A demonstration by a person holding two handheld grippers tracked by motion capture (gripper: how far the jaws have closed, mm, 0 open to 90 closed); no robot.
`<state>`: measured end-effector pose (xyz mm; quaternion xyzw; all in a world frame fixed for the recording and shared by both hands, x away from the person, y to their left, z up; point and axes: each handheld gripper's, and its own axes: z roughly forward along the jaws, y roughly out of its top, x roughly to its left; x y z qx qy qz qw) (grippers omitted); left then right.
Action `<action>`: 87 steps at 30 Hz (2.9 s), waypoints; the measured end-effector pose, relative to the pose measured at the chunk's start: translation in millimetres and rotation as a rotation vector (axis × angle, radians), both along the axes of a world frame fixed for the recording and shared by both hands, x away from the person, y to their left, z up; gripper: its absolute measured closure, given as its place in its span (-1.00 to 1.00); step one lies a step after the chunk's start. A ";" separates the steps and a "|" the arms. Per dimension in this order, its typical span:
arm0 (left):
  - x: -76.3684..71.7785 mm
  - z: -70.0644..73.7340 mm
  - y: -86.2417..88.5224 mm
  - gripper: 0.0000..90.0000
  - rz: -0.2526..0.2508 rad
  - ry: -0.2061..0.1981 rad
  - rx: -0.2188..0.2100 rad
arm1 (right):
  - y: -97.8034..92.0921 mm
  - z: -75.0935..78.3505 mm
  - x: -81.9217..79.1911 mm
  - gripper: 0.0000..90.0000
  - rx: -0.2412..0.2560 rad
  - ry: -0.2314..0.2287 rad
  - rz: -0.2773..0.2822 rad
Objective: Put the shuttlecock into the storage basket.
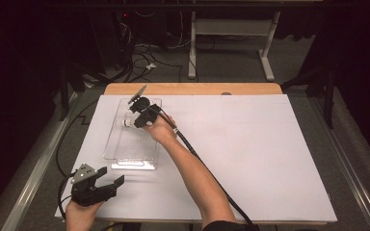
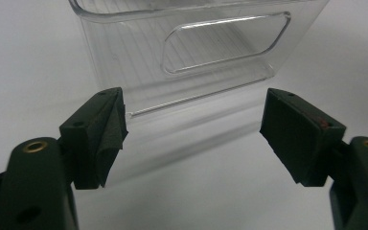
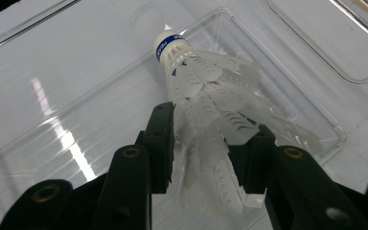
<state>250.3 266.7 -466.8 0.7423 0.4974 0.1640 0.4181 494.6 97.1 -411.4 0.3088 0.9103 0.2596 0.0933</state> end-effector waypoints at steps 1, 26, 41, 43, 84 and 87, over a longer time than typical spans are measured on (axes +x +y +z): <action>0.1 0.0 -0.1 -0.45 0.000 0.001 0.000 | -1.3 0.8 0.1 0.41 0.002 0.003 -0.004; 0.3 -0.8 2.6 -0.44 0.018 0.006 -0.004 | -26.3 8.5 -1.0 0.39 0.017 0.000 -0.031; 0.0 -0.5 2.1 -0.44 0.018 0.007 0.003 | -44.1 14.2 -6.9 0.43 0.050 -0.009 -0.034; 0.2 -0.7 1.6 -0.44 0.018 0.006 0.002 | -45.3 15.4 -8.9 0.43 0.054 -0.008 -0.037; -0.2 -0.7 2.7 -0.44 0.025 0.007 0.010 | -101.9 28.9 -25.9 0.39 0.167 -0.036 -0.073; 0.2 -0.9 2.6 -0.44 0.025 0.008 0.012 | -105.6 27.8 -27.4 0.38 0.173 -0.039 -0.081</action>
